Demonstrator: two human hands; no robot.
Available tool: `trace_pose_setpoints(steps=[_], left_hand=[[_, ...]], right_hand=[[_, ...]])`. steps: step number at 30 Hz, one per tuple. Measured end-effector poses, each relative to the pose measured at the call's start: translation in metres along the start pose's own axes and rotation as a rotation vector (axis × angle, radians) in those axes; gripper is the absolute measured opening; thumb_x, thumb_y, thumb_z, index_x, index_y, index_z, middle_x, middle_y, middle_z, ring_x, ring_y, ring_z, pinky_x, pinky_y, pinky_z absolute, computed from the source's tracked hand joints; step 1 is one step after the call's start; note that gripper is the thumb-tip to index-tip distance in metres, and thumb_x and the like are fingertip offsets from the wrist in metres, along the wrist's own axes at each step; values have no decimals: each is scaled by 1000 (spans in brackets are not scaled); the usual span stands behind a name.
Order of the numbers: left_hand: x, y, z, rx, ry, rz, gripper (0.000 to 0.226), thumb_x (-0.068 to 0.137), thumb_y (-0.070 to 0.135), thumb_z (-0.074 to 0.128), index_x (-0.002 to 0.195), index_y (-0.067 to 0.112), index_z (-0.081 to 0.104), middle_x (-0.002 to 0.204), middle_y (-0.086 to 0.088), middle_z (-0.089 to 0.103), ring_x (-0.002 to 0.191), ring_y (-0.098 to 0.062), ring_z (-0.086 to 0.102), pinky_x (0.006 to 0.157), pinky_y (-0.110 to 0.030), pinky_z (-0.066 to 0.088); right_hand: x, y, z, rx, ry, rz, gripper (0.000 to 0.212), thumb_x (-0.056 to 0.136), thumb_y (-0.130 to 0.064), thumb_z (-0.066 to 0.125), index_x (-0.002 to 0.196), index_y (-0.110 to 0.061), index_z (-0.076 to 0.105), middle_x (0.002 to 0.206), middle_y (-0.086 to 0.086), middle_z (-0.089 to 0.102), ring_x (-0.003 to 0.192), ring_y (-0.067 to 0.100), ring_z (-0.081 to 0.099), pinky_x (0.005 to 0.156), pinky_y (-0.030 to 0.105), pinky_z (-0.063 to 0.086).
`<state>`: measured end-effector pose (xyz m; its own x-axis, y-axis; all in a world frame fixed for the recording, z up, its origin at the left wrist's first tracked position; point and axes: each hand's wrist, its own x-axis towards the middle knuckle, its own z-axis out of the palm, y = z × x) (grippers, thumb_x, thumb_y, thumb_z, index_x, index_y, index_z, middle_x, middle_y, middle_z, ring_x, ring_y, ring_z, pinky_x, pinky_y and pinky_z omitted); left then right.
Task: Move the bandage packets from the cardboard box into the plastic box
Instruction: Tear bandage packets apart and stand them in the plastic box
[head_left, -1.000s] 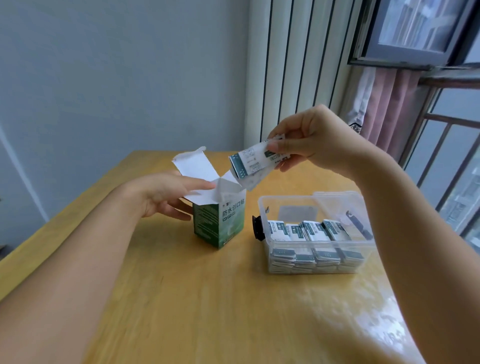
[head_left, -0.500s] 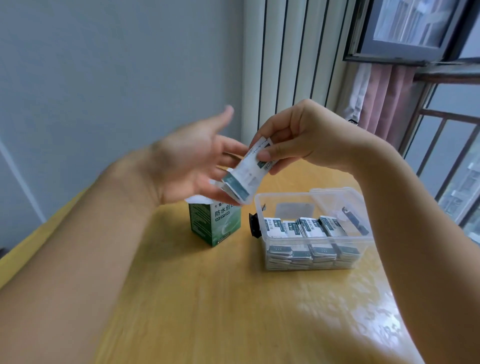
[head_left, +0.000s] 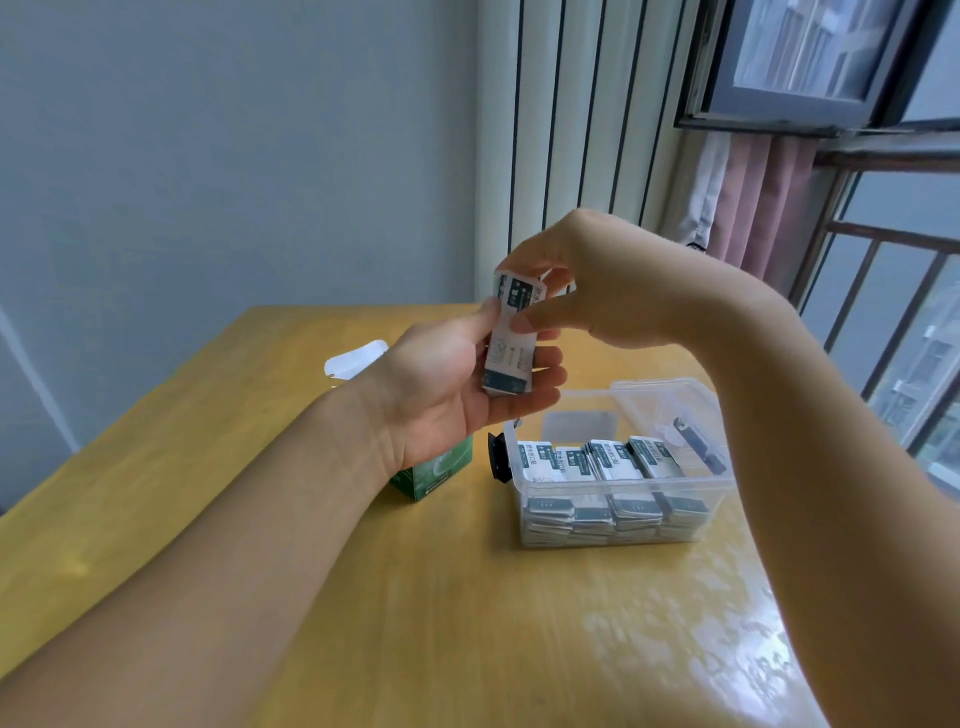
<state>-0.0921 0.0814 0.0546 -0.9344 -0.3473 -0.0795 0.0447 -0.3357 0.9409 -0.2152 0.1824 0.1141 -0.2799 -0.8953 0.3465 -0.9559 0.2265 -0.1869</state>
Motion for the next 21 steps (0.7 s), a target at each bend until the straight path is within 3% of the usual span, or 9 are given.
trace_pose_setpoints(steps=[5, 7, 10, 11, 14, 17, 21], left_hand=[[-1, -1, 3, -27, -53, -41, 51, 107, 39, 34, 112, 2, 70, 93, -13, 71, 89, -26, 69, 74, -34, 62], [0, -4, 4, 3, -54, -45, 52, 108, 39, 33, 113, 4, 70, 91, -11, 71, 87, -25, 68, 70, -32, 61], [2, -9, 6, 46, -44, -9, 49, 108, 38, 34, 119, 5, 68, 93, -10, 69, 85, -22, 68, 68, -29, 61], [2, -10, 7, 71, -41, 10, 44, 108, 34, 37, 122, 4, 66, 93, -10, 69, 85, -22, 68, 67, -29, 61], [3, -14, 6, 176, -29, 52, 29, 107, 12, 43, 127, 6, 63, 93, -9, 67, 84, -21, 71, 66, -29, 60], [3, -16, 6, 204, -28, 61, 29, 107, 8, 41, 128, 7, 62, 94, -10, 63, 79, -21, 74, 61, -28, 59], [0, -18, 14, 206, -35, 76, 28, 108, 9, 39, 126, 8, 61, 91, -9, 62, 74, -19, 73, 60, -28, 59]], right_hand=[[0, 0, 1, -44, -40, -2, 40, 98, -16, 59, 138, -20, 58, 136, -3, 62, 113, 14, 59, 89, 22, 46], [0, 3, 1, -32, -58, 1, 40, 99, -13, 57, 138, -21, 59, 133, -5, 64, 100, 5, 59, 84, 16, 45], [1, 8, 0, -21, -66, 10, 37, 98, -11, 59, 133, -23, 63, 114, -9, 67, 67, -8, 54, 55, 4, 43], [1, 9, 0, -14, -68, 12, 37, 98, -10, 60, 132, -25, 64, 109, -9, 67, 64, -7, 56, 52, 6, 45], [0, 11, -2, 36, -57, -1, 35, 95, -6, 62, 124, -27, 68, 93, -10, 70, 63, 6, 67, 60, 23, 60], [-1, 12, -2, 71, -61, 5, 37, 96, -3, 60, 120, -30, 68, 90, -4, 73, 67, 12, 72, 65, 33, 62], [0, 12, 2, 84, -92, 34, 38, 98, -2, 55, 118, -32, 69, 93, -4, 72, 65, 9, 72, 58, 26, 61]])
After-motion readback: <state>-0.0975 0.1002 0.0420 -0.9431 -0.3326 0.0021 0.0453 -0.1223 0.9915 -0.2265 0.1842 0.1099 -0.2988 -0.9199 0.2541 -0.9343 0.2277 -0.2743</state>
